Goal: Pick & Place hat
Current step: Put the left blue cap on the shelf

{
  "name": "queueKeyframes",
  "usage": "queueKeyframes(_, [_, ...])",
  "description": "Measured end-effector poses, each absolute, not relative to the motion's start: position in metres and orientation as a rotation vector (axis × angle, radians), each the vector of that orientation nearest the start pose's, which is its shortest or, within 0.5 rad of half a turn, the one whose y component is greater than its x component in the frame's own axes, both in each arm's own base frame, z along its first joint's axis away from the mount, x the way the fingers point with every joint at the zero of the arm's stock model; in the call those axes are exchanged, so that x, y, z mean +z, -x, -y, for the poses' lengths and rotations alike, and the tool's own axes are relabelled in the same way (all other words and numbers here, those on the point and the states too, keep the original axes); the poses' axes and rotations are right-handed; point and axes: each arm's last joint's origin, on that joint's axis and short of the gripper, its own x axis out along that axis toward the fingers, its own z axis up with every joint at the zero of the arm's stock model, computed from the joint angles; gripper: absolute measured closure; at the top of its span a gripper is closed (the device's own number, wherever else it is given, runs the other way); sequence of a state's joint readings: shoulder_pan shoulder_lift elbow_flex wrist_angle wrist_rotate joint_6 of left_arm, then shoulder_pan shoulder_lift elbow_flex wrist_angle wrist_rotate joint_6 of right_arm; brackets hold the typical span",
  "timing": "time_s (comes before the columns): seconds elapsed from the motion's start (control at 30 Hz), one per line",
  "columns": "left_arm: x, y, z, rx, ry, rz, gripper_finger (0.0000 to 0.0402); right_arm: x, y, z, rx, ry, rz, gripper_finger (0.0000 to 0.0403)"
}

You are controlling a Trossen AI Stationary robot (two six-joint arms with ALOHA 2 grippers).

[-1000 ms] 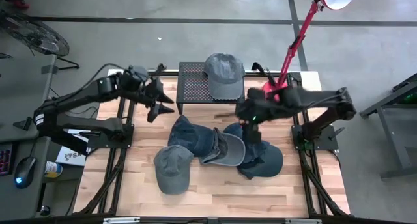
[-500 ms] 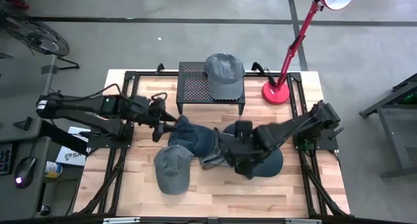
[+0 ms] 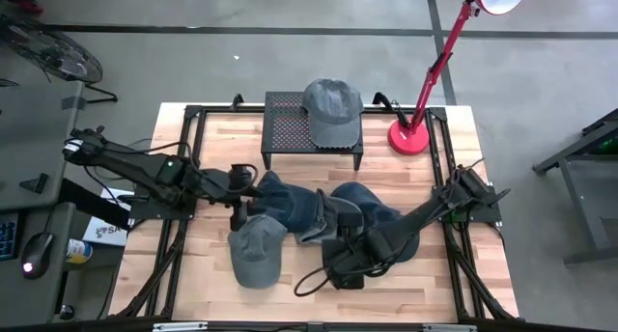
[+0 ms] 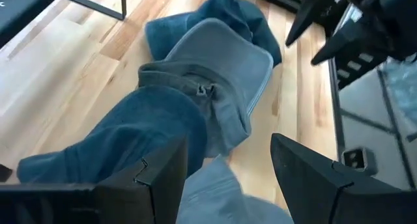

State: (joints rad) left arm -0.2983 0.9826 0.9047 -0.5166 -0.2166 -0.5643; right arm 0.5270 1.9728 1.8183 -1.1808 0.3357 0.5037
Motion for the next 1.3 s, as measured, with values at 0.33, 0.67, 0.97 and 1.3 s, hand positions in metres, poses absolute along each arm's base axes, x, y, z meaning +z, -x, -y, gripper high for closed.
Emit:
queueKeyframes(0.33, [0.296, -0.179, 0.04, 0.307, 0.318, -0.721, 0.0186, 0.276, -0.364, -0.173, -0.304, -0.161, -1.136, 0.0176])
queueKeyframes(0.67, [0.278, -0.181, -0.008, 0.548, 0.526, -0.902, 0.0186, 0.276, -0.372, -0.162, -0.391, -0.374, -1.114, 0.0176])
queueKeyframes(0.97, [0.222, -0.177, -0.042, 0.49, 0.863, -0.917, 0.0186, 0.276, -0.372, -0.162, -0.426, -0.423, -1.103, 0.0176])
queueKeyframes(1.3, [0.183, -0.173, -0.043, 0.532, 0.989, -0.966, 0.0186, 0.276, -0.372, -0.162, -0.429, -0.414, -1.097, 0.0176])
